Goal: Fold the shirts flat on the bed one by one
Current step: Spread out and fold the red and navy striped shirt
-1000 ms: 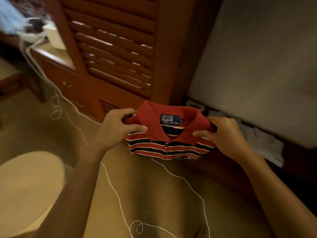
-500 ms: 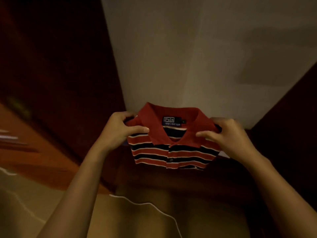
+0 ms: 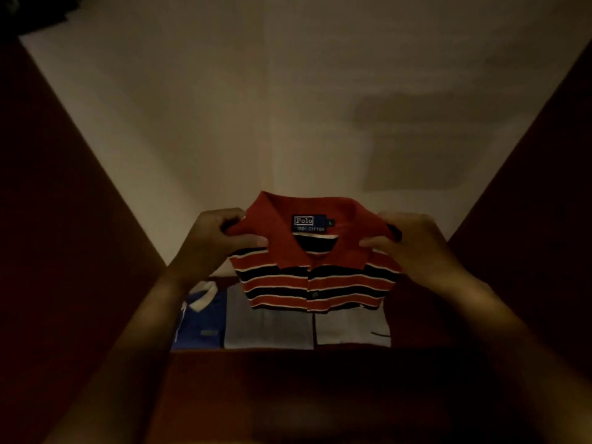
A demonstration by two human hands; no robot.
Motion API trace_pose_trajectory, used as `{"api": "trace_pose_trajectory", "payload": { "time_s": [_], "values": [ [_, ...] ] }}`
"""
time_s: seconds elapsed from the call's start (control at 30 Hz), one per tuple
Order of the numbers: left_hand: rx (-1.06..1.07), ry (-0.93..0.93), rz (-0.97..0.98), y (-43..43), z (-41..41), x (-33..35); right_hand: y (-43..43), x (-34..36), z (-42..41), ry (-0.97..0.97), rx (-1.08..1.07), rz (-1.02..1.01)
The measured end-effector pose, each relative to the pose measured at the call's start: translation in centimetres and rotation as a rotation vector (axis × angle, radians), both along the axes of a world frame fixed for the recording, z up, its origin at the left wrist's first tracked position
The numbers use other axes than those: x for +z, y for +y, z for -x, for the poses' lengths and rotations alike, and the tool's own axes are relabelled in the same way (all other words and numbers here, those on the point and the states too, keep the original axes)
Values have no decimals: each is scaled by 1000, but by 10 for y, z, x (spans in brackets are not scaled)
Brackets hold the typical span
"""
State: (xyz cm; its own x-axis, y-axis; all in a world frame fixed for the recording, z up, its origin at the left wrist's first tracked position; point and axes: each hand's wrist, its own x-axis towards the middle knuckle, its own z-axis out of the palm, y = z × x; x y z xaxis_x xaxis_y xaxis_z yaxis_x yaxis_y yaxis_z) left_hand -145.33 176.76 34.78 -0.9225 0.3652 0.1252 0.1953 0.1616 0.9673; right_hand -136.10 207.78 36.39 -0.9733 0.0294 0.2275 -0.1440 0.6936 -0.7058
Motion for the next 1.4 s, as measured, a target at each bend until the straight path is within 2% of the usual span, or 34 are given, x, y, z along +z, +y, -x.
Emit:
{"api": "trace_pose_trajectory", "payload": {
  "time_s": [0.2, 0.43, 0.67, 0.77, 0.83, 0.93, 1.1, 1.2, 1.23, 1.33, 1.4],
  "values": [
    [-52, -82, 52, 53, 72, -47, 59, -43, 54, -78, -17, 76],
    [-83, -185, 83, 167, 119, -120, 158, -120, 82, -174, -95, 196],
    [-29, -302, 212, 306, 94, -267, 303, -256, 78, -340, -66, 244],
    [-78, -381, 267, 353, 69, -324, 357, -314, 57, -446, -52, 258],
    [-130, -415, 335, 374, 58, -352, 385, -341, 44, -525, -48, 314],
    [-124, -490, 318, 400, 55, -380, 411, -370, 40, -549, -73, 363],
    [-58, -528, 351, 452, 89, -442, 429, -419, 73, -538, -183, 206],
    [30, -467, 362, 481, 109, -495, 436, -460, 109, -565, -243, -8],
    [52, -387, 422, 489, 114, -513, 436, -475, 119, -586, -250, -107],
    [105, 11, 743, 504, 112, -561, 424, -522, 135, -592, -257, -362],
    [53, 175, 898, 512, 100, -588, 415, -557, 136, -579, -207, -334]
  ]
}}
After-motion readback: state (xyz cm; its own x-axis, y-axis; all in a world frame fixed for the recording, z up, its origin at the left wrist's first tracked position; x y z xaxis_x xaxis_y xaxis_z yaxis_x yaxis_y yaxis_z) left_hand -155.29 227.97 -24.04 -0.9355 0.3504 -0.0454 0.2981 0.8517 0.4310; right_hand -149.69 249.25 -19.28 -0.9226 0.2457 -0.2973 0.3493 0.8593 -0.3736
